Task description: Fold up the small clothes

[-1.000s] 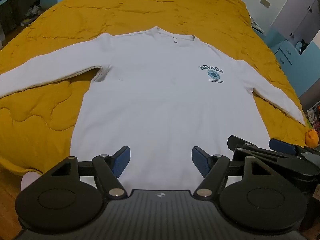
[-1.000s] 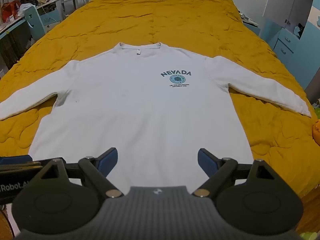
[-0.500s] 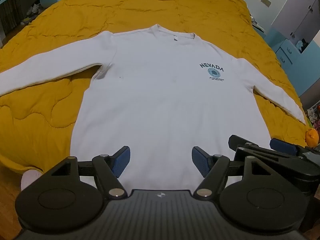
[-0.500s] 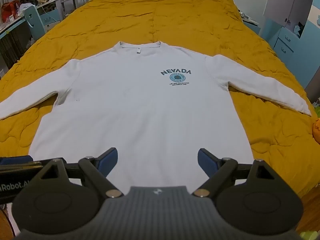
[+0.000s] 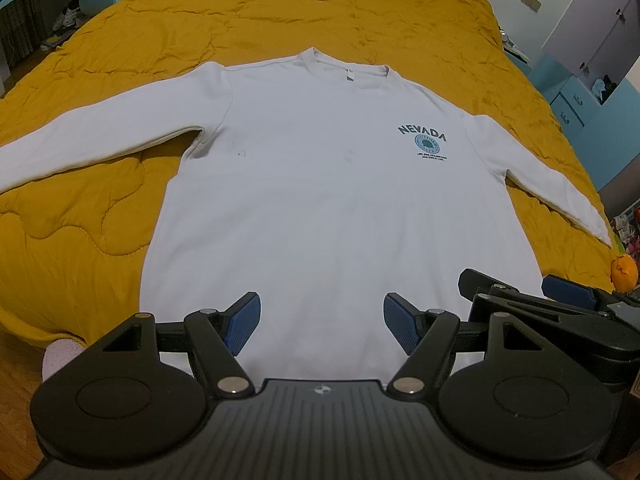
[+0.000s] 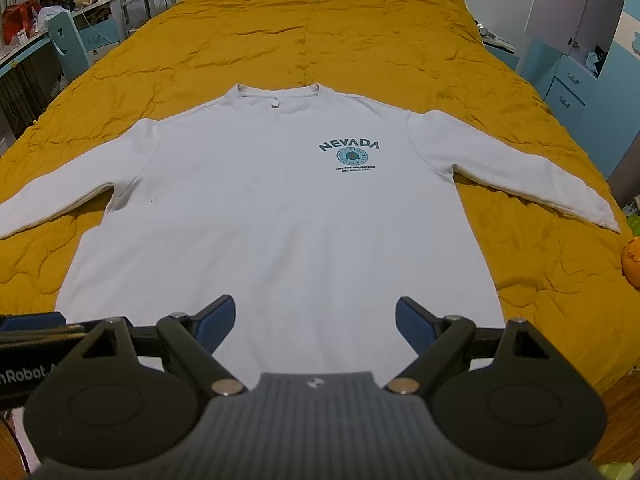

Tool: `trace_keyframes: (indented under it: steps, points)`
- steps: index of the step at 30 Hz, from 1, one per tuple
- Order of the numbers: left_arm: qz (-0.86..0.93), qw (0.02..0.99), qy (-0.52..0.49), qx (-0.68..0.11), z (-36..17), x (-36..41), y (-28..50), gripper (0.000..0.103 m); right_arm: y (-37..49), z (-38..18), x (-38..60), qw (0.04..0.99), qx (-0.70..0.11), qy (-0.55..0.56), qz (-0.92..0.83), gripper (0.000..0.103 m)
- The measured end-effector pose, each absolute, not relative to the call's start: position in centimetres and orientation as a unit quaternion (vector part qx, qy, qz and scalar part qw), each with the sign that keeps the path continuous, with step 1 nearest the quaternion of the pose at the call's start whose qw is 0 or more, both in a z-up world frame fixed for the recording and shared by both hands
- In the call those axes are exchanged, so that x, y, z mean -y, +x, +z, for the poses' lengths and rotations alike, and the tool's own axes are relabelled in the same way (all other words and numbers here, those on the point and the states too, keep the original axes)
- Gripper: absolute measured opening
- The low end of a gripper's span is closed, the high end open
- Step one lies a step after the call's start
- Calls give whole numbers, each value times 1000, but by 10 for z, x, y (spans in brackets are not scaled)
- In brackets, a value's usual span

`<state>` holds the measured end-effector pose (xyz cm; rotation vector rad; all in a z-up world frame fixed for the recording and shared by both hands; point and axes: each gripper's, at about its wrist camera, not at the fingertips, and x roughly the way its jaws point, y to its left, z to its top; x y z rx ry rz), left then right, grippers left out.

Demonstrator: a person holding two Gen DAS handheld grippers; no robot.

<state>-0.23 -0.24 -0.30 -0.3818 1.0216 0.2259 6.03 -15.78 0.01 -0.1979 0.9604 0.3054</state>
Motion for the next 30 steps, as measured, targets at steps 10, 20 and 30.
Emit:
trace_keyframes:
  steps: [10, 20, 30]
  points:
    - [108, 848, -179, -487, -2, 3, -1, 83, 61, 1, 158, 871, -460, -95, 145, 83]
    - [108, 846, -180, -490, -4, 2, 0, 83, 62, 1, 159, 870, -461, -95, 143, 83]
    - [107, 847, -178, -489, -3, 1, 0, 83, 62, 1, 161, 871, -459, -96, 142, 83]
